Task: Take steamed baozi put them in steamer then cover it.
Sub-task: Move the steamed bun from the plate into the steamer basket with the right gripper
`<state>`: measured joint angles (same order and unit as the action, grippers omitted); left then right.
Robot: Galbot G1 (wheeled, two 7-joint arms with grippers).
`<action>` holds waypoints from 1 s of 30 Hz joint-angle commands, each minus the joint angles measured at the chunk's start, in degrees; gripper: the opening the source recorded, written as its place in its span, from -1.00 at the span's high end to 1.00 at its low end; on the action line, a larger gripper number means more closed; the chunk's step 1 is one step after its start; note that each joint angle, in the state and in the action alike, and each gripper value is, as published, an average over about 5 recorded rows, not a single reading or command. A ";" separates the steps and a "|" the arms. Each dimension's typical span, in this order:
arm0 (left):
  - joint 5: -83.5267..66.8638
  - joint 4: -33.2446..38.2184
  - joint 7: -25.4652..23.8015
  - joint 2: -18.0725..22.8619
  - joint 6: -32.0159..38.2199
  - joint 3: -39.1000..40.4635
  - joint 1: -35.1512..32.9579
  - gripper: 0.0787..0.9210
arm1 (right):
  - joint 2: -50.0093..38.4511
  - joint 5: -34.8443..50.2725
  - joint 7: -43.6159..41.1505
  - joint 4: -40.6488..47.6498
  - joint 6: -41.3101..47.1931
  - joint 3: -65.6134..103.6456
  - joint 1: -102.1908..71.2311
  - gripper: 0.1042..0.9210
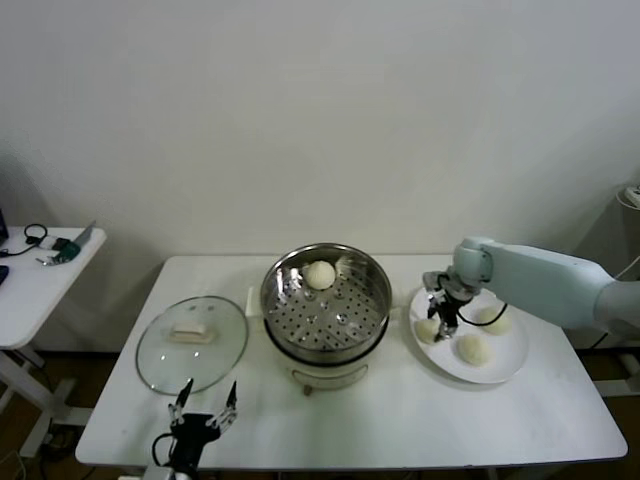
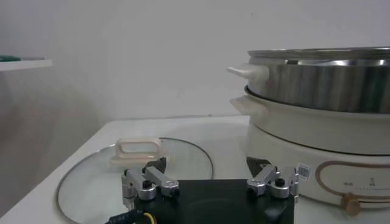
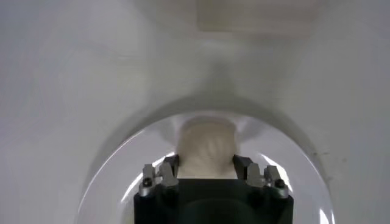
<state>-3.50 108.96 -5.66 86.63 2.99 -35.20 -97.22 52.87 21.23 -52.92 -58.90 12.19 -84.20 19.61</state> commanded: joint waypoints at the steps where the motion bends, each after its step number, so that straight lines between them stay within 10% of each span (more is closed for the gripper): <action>1: 0.06 0.31 -0.04 -0.07 -0.05 0.09 0.00 -0.77 | -0.80 -0.80 -0.42 -2.23 -1.07 0.72 2.50 -0.22; 16: 0.24 1.26 -0.23 -0.55 -0.35 1.32 0.43 -0.77 | 5.34 19.29 -8.50 -13.82 -3.79 -10.84 45.31 -0.22; 30: -0.13 3.18 -0.23 -0.91 -0.75 1.32 0.19 -0.77 | 20.73 22.18 4.36 -27.37 7.37 -5.58 34.20 -0.22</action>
<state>-3.58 111.50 -5.89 85.67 2.34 -33.87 -96.92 64.22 41.14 -54.45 -79.63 14.78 -90.33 55.62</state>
